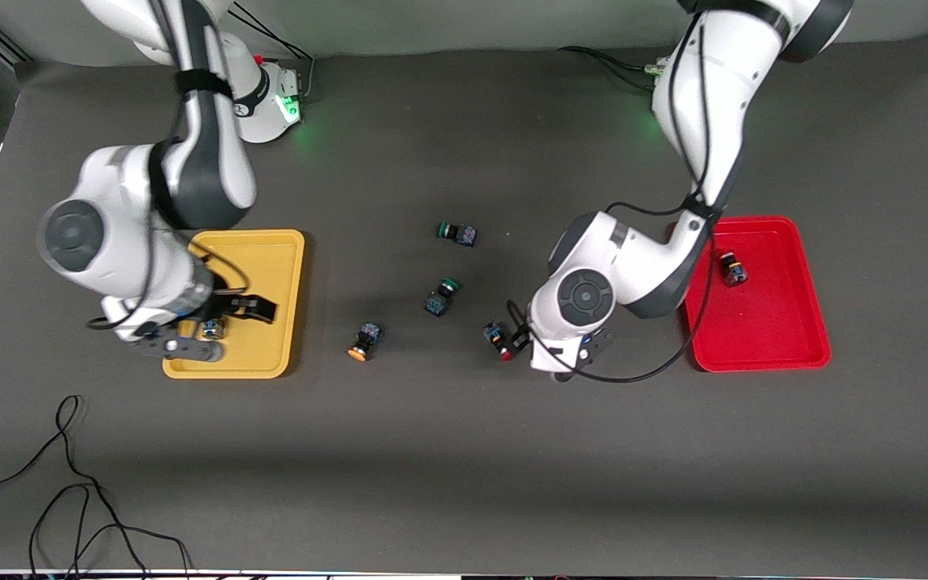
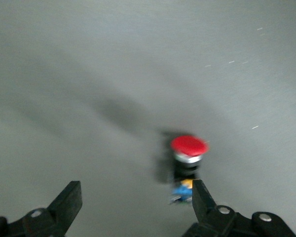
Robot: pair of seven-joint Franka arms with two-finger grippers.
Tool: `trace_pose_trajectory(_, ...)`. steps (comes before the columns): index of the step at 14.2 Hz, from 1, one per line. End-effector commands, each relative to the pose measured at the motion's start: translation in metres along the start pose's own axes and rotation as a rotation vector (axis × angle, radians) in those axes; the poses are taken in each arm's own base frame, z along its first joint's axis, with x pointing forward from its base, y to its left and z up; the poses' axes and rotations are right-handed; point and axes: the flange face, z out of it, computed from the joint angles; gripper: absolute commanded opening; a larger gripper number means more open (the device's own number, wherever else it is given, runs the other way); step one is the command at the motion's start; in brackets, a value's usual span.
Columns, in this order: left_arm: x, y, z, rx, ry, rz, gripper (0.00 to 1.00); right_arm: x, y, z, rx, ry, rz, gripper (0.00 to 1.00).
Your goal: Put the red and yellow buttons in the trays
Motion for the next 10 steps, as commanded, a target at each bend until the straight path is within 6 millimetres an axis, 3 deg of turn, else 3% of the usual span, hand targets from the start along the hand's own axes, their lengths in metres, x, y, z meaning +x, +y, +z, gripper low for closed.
trace_pose_trajectory(1,-0.012,0.018,0.020,-0.053,0.009,-0.049,0.99,0.001,-0.043,0.013,0.040,0.028,0.032,1.00)
trace_pose_trajectory(2,-0.011,0.018,0.028,-0.061,0.011,-0.050,0.98,-0.002,-0.062,0.028,0.049,0.034,0.059,1.00)
trace_pose_trajectory(4,-0.009,0.019,0.042,-0.067,0.012,-0.053,0.96,0.000,-0.074,0.057,0.028,0.065,0.065,1.00)
trace_pose_trajectory(6,-0.008,0.017,0.051,-0.058,0.010,-0.048,0.87,-0.007,-0.086,0.094,0.041,0.064,0.098,1.00)
trace_pose_trajectory(10,-0.016,0.018,0.059,-0.052,0.009,-0.041,0.48,-0.011,-0.101,0.179,0.017,0.075,0.134,1.00)
